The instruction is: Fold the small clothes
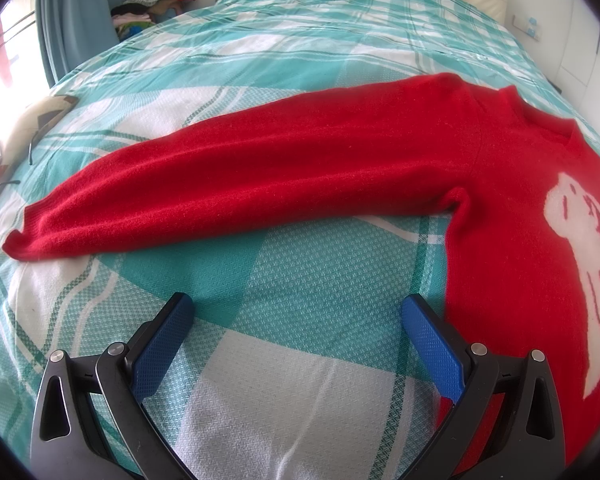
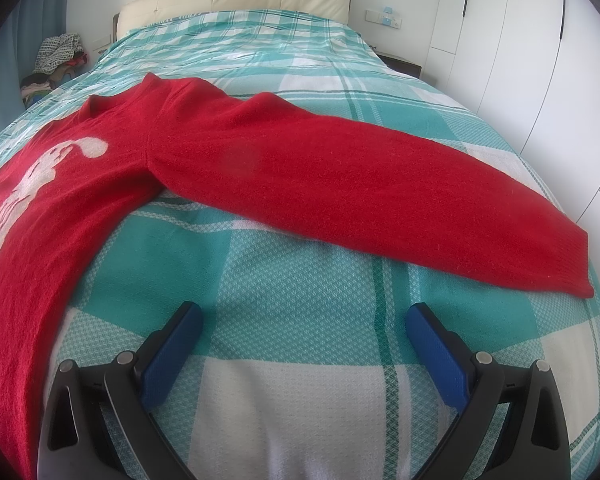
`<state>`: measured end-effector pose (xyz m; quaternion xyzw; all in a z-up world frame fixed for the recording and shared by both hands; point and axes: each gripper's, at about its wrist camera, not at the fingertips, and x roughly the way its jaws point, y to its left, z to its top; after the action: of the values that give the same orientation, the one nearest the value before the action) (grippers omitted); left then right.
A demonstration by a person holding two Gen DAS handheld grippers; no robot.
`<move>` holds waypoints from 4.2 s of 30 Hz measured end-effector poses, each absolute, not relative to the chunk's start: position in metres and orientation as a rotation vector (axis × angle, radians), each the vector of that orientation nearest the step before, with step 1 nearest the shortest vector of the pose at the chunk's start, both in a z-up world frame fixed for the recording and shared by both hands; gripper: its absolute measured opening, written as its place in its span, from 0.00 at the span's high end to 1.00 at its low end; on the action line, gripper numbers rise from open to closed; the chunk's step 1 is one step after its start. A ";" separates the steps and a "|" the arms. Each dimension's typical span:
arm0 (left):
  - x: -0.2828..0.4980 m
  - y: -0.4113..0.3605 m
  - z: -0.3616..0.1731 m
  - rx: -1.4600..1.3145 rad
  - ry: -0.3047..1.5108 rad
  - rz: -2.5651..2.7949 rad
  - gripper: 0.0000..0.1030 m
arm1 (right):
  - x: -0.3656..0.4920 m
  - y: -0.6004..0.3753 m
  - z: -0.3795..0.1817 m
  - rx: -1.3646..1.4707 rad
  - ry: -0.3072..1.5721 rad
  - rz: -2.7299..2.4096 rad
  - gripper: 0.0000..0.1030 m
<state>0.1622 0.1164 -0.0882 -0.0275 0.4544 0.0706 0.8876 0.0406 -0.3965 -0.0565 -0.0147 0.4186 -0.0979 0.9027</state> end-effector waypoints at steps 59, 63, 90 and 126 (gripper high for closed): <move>0.162 0.116 -0.088 -0.057 0.943 0.147 0.00 | 0.042 -0.397 -0.056 -0.029 0.867 -0.202 0.02; 0.162 0.116 -0.088 -0.057 0.943 0.147 0.00 | 0.042 -0.397 -0.056 -0.029 0.867 -0.202 0.02; 0.163 0.117 -0.088 -0.057 0.942 0.146 0.00 | -0.036 -0.609 -0.046 1.005 0.618 -0.232 0.30; 0.163 0.117 -0.088 -0.057 0.941 0.146 0.00 | 0.242 -0.144 0.059 0.359 0.827 0.407 0.84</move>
<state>0.1628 0.1166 -0.0882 -0.0277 0.4530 0.0704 0.8883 0.2423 -0.1440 0.0590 0.1721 0.3967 0.1955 0.8802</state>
